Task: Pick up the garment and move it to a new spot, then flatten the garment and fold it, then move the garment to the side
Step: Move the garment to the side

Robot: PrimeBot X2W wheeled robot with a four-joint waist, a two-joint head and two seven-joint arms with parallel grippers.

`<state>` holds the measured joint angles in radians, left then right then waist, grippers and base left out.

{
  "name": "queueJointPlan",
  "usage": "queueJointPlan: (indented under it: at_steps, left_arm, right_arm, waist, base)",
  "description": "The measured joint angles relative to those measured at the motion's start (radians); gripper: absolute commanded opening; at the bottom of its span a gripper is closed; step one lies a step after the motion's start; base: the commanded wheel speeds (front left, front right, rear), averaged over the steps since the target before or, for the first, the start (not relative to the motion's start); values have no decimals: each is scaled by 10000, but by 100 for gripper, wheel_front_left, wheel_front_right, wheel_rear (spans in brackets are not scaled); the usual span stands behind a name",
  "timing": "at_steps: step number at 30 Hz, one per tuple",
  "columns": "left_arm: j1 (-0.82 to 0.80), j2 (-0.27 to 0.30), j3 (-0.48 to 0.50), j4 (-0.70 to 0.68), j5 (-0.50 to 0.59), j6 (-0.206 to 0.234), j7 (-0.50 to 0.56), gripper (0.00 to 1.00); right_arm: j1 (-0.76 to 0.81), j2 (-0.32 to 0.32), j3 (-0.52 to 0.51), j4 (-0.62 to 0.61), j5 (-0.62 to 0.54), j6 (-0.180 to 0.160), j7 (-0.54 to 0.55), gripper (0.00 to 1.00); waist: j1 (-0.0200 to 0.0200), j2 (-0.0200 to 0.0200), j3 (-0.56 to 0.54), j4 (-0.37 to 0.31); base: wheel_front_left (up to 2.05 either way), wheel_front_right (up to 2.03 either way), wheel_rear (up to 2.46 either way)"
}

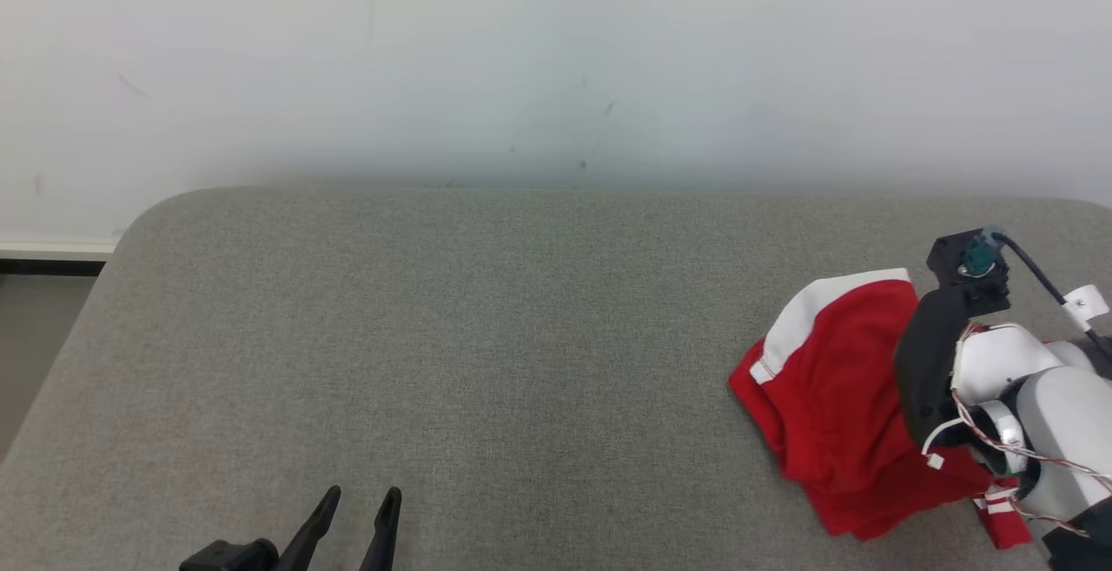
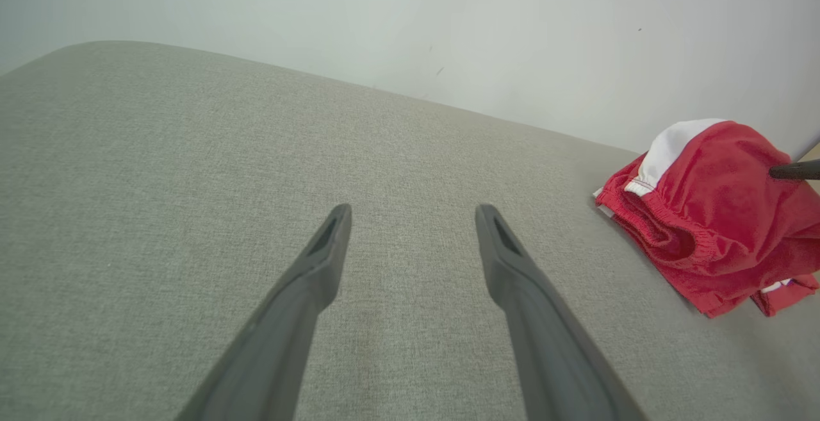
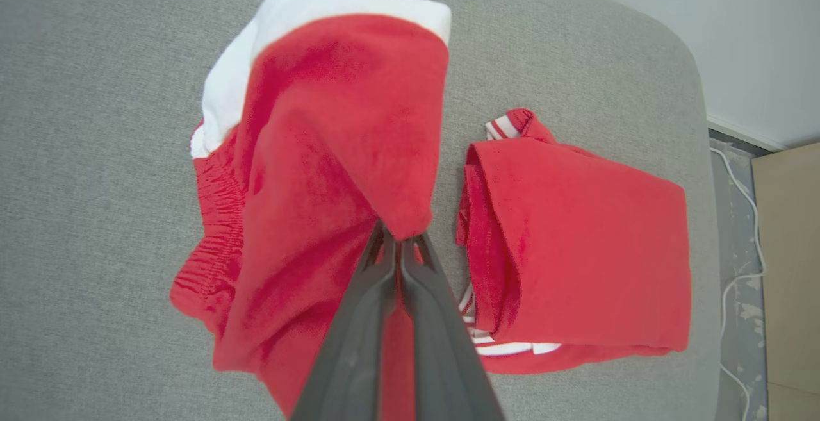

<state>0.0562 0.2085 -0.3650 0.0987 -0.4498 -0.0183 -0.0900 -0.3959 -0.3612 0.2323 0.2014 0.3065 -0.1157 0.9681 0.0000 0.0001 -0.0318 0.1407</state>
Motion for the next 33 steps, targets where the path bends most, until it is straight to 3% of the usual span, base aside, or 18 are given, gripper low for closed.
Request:
queueJointPlan:
  at_steps: [8,26,33]
  left_arm:
    - [12,88,-73,-75,2,-81,17,100]
    - [5,288,-111,-318,19,-86,244,100]
    - [-9,474,-96,-535,59,-96,370,100]
  right_arm:
    - [98,-746,-566,-1091,-351,-77,943,0]
    - [389,-798,-1455,-2665,-443,-86,2238,0]
    - [395,-1066,-1862,-2683,-656,-86,2464,0]
  waist:
    - [0,0,-11,-68]
    - [0,0,211,-77]
    - [0,0,507,-66]
  base:
    - [0,0,0]
    - [0,0,0]
    - [0,0,0]
